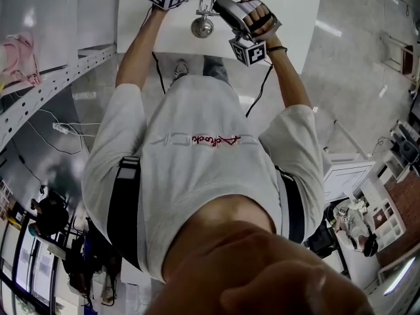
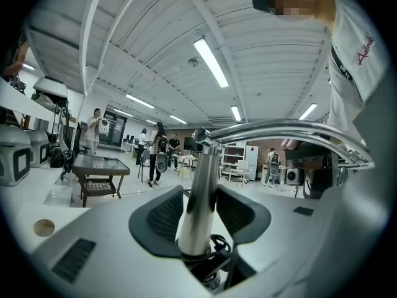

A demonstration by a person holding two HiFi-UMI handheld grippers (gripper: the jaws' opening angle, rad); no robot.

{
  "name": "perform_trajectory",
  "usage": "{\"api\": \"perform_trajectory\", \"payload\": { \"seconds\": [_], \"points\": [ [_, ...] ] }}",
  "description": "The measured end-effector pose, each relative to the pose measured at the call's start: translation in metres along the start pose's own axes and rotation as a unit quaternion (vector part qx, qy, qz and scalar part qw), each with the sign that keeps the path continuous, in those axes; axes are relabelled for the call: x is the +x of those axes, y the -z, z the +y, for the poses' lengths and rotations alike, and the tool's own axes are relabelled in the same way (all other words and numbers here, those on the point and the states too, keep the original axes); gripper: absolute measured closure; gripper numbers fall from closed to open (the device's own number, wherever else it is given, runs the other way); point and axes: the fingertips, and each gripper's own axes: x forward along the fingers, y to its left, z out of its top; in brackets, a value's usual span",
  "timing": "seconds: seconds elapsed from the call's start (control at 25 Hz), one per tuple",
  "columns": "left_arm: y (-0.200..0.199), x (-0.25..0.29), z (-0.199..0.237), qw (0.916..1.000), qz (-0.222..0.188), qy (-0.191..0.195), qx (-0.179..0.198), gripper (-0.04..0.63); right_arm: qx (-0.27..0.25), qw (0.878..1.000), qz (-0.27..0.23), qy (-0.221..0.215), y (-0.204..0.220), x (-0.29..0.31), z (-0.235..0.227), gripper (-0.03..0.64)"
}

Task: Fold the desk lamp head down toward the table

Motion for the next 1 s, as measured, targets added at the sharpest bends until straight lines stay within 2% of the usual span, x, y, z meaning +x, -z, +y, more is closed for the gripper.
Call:
{"api": "perform_trajectory", "payload": {
  "seconds": [0.12, 0.32, 0.44, 0.52, 0.68, 0.76, 1.0],
  "points": [
    [0.005, -0.009, 0.001, 1.0, 0.003, -0.008, -0.002, 0.407, -0.003, 1.0, 0.008, -0.01, 0.003, -0.002, 0.005, 0.347],
    [0.012, -0.031, 0.005, 0.9996, 0.001, -0.026, -0.008, 0.407, 0.029, 0.999, 0.035, -0.011, 0.013, -0.006, 0.01, 0.347],
    [0.012, -0.043, 0.008, 0.9993, 0.001, -0.038, -0.004, 0.411, 0.04, 0.998, 0.046, -0.012, 0.016, -0.009, 0.014, 0.392],
    [0.011, -0.049, 0.007, 0.999, 0.002, -0.044, 0.003, 0.43, 0.045, 0.998, 0.053, -0.008, 0.017, -0.01, 0.015, 0.444],
    [0.01, -0.063, 0.001, 0.9985, -0.001, -0.052, 0.016, 0.496, 0.059, 0.996, 0.074, 0.0, 0.02, -0.012, 0.016, 0.599],
    [0.009, -0.07, -0.001, 0.9983, -0.003, -0.056, 0.016, 0.557, 0.058, 0.995, 0.079, -0.002, 0.018, -0.014, 0.018, 0.603],
    [0.005, -0.085, -0.016, 0.9982, -0.013, -0.055, 0.017, 0.568, 0.061, 0.993, 0.097, 0.026, 0.011, -0.024, 0.008, 0.603]
  ]
}}
